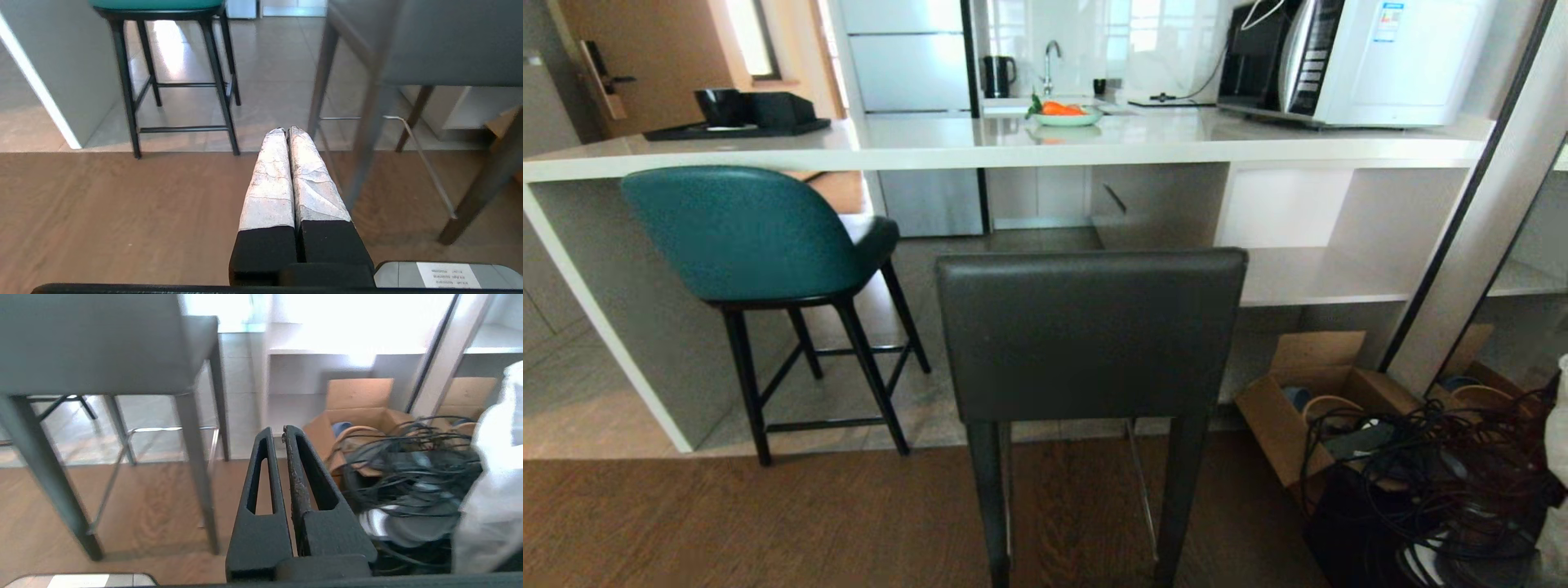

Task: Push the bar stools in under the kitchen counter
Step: Push the gray chair back under the dining table

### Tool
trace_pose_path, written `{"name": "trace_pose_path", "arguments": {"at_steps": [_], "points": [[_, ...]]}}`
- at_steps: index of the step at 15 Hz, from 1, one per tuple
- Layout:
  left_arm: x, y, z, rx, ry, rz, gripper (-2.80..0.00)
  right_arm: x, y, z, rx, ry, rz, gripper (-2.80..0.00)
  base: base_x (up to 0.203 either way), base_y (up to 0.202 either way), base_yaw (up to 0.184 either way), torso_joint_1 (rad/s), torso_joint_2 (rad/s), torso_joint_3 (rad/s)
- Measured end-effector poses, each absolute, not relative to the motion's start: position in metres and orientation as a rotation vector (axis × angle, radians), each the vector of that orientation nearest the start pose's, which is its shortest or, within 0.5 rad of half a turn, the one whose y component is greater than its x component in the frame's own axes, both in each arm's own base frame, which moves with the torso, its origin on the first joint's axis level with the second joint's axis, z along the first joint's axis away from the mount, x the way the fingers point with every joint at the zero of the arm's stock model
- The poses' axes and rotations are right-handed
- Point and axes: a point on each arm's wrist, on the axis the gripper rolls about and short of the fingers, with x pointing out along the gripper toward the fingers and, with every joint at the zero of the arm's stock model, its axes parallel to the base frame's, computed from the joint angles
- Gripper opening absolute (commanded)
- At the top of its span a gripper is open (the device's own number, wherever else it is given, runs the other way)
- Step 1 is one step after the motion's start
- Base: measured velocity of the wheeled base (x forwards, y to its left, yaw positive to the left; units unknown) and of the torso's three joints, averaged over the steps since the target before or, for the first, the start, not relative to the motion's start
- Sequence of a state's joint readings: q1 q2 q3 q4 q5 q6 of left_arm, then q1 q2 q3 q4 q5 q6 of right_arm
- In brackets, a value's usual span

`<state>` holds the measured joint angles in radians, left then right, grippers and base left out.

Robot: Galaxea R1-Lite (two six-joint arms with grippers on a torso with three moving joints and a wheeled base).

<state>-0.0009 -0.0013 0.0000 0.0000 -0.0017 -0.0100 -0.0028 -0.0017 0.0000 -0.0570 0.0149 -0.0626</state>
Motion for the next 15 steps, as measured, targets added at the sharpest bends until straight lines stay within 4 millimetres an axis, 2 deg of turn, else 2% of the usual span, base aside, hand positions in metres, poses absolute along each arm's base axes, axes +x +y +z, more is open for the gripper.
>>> {"name": "trace_pose_path", "arguments": {"at_steps": [4, 15], "points": [[-0.0229, -0.0001, 0.0755, -0.008, -0.001, -0.004, -2.8, -0.0231, 0.0007, 0.0813, -0.058, -0.06, 0.028, -2.8, 0.0, -0.145, 0.001, 0.003, 0.0, 0.004], [-0.0229, 0.0, 0.0754, -0.009, -0.001, -0.003, -2.8, -0.0231, 0.0005, 0.0815, -0.034, -0.061, 0.018, -2.8, 0.0, 0.0, 0.0, 0.0, 0.0, 0.0]]}}
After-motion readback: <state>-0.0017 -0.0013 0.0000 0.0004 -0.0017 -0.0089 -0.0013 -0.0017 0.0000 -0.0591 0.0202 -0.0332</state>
